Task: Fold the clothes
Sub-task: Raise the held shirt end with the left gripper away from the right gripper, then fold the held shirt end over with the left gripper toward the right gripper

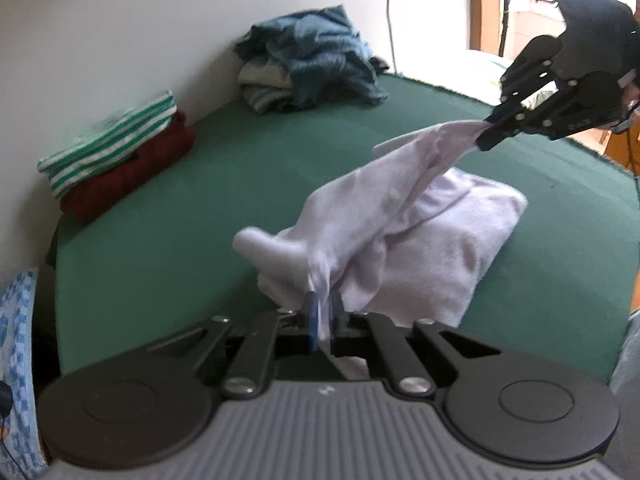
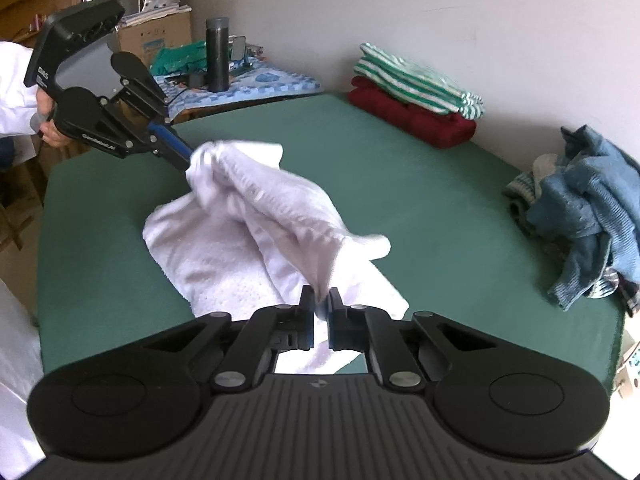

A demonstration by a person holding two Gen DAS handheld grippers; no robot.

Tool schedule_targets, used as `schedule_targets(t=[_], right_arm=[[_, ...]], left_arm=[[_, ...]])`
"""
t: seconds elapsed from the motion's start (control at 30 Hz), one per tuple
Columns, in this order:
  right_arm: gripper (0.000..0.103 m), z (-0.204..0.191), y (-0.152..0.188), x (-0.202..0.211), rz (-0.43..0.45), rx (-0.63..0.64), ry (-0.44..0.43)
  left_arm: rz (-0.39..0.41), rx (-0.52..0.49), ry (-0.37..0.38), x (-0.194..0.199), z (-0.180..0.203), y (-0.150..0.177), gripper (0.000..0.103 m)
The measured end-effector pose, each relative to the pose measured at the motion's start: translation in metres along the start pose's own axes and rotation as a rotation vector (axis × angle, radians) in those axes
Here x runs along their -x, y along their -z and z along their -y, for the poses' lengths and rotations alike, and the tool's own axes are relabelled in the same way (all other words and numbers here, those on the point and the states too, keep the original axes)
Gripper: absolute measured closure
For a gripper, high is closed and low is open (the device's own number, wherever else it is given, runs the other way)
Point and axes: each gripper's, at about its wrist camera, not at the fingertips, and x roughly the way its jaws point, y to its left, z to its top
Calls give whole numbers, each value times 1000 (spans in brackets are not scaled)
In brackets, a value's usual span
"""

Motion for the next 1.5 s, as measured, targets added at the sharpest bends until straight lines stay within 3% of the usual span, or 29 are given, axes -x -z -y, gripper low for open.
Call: schedule_targets(t=[0.07, 0.2, 0.23, 0.3, 0.4, 0.47, 0.57, 0.6, 0.67, 0.73, 0.8, 1.1, 1.5], right_arm=[[98, -2, 1, 0, -7, 14, -1], [95, -7, 3, 1, -21, 41, -3], [90, -8, 4, 2, -24, 48, -3], [83, -10, 5, 2, -31, 62, -4], [63, -21, 11, -6, -40, 121, 29], [62, -28, 14, -13, -40, 168, 67], [66, -29, 15, -22, -33, 187, 107], [72, -28, 15, -25, -29, 186, 119], [78, -23, 14, -30, -18, 162, 137], [95, -19, 14, -34, -19, 138, 132], [97, -16, 12, -33, -19, 122, 110], [98, -10, -7, 13, 34, 106, 19], [98, -33, 1, 30, -36, 187, -62]], left_arm=[[-1, -4, -6, -3, 3, -1, 101], [-55, -49, -39, -22, 9, 7, 88], [-63, -59, -41, -25, 11, 10, 86], [-59, -69, -48, -28, 15, 11, 69], [-50, -66, -63, -36, 16, 8, 55], [-43, -46, -58, -41, 14, 4, 51], [-58, -8, -49, -54, 6, 0, 57], [-74, 2, -45, -60, 4, 0, 66], [-94, 14, -41, -67, 1, 1, 73], [-99, 18, -41, -72, 0, 2, 86], [-89, -1, -57, -67, 3, -1, 96], [-21, -13, -22, -8, 2, -11, 97], [-89, -68, 32, 3, 36, 10, 97]])
